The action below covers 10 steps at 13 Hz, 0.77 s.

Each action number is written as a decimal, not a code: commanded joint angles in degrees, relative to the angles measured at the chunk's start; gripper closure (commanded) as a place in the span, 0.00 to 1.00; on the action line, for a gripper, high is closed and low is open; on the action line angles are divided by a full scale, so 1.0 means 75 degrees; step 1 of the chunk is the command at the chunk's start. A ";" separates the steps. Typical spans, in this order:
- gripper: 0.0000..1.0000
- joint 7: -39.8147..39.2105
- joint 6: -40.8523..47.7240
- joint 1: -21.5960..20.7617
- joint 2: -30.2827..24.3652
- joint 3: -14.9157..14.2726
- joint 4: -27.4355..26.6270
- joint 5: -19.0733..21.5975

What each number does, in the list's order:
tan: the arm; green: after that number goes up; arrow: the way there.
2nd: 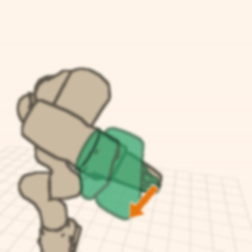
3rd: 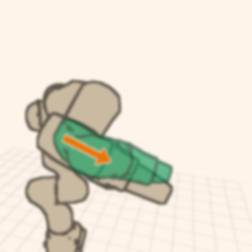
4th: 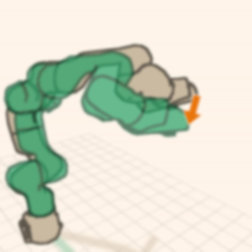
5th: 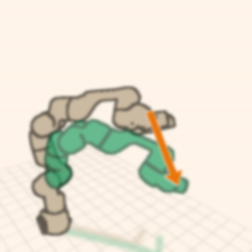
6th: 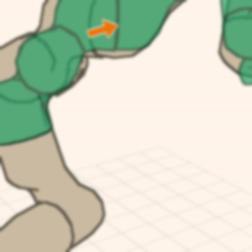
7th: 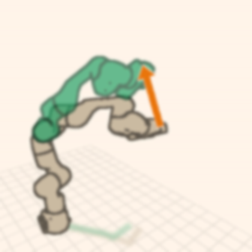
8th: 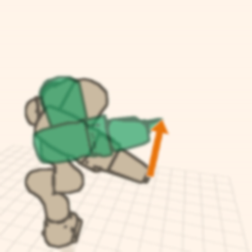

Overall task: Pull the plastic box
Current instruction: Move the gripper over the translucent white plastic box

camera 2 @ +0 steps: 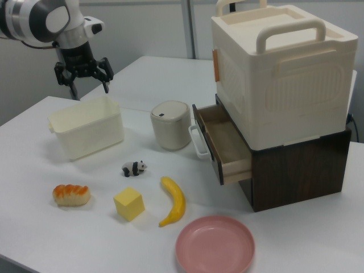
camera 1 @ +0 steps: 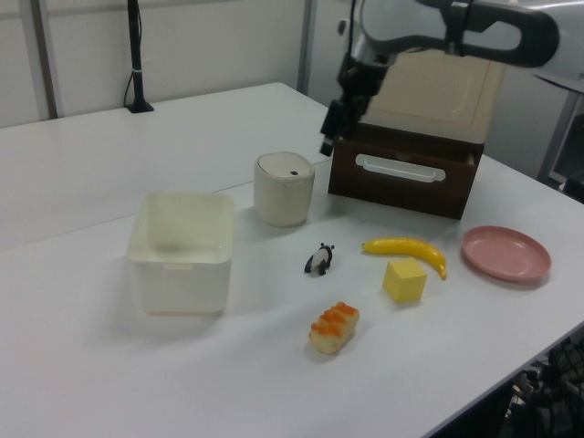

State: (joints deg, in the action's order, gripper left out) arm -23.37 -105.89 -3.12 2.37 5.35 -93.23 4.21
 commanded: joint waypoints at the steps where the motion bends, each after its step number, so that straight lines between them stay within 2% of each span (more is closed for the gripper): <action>1: 0.00 -0.0575 -0.1509 -0.0040 0.0630 0.0678 0.0090 0.0165; 4: 0.00 -0.0622 -0.2741 -0.0029 0.1182 0.1194 0.0254 0.0095; 8: 0.00 -0.1067 -0.2932 -0.0041 0.1745 0.1570 0.0606 -0.0092; 10: 0.00 -0.1149 -0.2932 -0.0076 0.1944 0.1676 0.0606 -0.0373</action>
State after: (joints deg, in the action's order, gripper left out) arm -29.64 -127.37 -3.34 14.10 16.50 -90.34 3.75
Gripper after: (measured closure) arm 0.000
